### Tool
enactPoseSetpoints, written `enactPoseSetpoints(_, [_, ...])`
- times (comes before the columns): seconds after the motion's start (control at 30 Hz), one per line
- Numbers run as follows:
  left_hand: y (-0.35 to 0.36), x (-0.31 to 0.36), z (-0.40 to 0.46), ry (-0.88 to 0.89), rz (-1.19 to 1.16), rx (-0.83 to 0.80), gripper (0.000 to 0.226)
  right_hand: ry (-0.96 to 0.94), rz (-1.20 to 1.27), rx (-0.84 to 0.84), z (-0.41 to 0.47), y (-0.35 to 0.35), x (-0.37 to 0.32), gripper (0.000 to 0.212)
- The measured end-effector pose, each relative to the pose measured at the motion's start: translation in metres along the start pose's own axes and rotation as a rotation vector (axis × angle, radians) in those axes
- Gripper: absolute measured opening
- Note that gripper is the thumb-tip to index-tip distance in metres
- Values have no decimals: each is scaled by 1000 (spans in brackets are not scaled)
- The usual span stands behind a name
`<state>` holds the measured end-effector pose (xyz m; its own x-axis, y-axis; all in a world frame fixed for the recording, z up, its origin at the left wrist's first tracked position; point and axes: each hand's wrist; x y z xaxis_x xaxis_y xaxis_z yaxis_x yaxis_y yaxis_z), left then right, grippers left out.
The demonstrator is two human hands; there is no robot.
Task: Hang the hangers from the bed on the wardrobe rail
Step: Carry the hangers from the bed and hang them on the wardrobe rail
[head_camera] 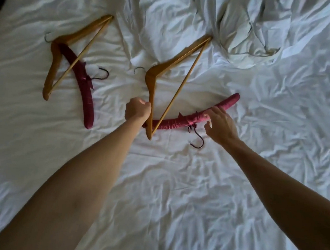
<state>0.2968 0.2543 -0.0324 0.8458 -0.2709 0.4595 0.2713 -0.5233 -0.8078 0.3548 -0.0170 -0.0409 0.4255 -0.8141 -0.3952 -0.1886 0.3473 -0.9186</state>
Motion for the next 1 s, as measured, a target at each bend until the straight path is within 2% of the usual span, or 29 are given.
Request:
enactPoseSetpoints(0.07, [13,6,18,36,27,25,32,-94,-62,-51,10,13,14,45])
enactPoseSetpoints(0.2, [39,14,40,100,125,23,48,-209,-134,-55,19,34,29,50])
enactPoseSetpoints(0.33, [49,11,40,166,237,37,38,-281,-185,-50,23,51,37,56])
enactPoseSetpoints(0.5, [25,-31,39,226,366,34,31,-213,-198,-132,-6,36,43,47])
enactPoseSetpoints(0.7, [-32,-111,29,251,581,63,22,9,-271,-219,-84,-6,91,45])
enactPoseSetpoints(0.77, [-36,-116,21,196,538,135,30,36,-280,-228,-99,-8,96,45])
enactPoseSetpoints(0.83, [-27,-102,5,218,405,206,33,47,-278,-213,-106,-2,95,44])
enactPoseSetpoints(0.9, [-8,-73,-16,235,291,172,28,65,-264,-183,-109,5,90,41])
enactPoseSetpoints(0.93, [7,-58,-22,180,243,117,33,72,-247,-166,-111,9,87,40])
enactPoseSetpoints(1.0, [36,-32,-22,-71,148,-10,61,70,-204,-137,-113,15,82,41])
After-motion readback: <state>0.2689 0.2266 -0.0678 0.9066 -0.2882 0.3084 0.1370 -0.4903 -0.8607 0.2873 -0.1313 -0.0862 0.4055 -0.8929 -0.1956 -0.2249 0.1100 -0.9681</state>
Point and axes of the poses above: each hand's wrist, its own z-axis towards the middle knuckle, its own y-axis out of the palm, x = y × z, and after that the axes turned 12 degrees about x, right-handed
